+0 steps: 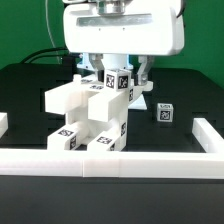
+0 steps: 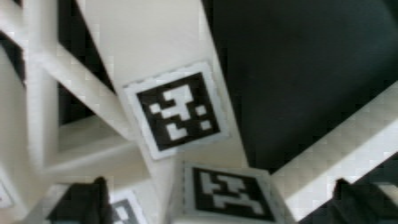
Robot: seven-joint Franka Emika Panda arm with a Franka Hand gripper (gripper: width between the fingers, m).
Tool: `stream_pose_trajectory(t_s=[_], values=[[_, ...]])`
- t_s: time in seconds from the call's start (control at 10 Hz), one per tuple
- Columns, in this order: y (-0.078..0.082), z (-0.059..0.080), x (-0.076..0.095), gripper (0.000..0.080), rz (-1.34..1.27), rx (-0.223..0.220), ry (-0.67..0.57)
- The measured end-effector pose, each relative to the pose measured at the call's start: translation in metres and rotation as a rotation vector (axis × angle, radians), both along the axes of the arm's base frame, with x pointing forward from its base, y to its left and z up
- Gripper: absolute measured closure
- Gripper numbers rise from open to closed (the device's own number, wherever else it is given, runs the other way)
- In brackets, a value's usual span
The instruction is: Assemble chair
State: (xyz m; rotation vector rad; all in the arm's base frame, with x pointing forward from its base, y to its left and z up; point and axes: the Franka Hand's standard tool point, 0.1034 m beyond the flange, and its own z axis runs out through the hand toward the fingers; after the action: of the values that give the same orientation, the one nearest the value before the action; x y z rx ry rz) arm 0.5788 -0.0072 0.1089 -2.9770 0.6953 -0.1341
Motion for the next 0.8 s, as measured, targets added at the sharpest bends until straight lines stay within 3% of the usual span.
stream_pose_trajectory(t_s=[0.8], values=[[-0.0039,-0.0014,-0.0007,0.0150,0.625,-0.079,-0.028]])
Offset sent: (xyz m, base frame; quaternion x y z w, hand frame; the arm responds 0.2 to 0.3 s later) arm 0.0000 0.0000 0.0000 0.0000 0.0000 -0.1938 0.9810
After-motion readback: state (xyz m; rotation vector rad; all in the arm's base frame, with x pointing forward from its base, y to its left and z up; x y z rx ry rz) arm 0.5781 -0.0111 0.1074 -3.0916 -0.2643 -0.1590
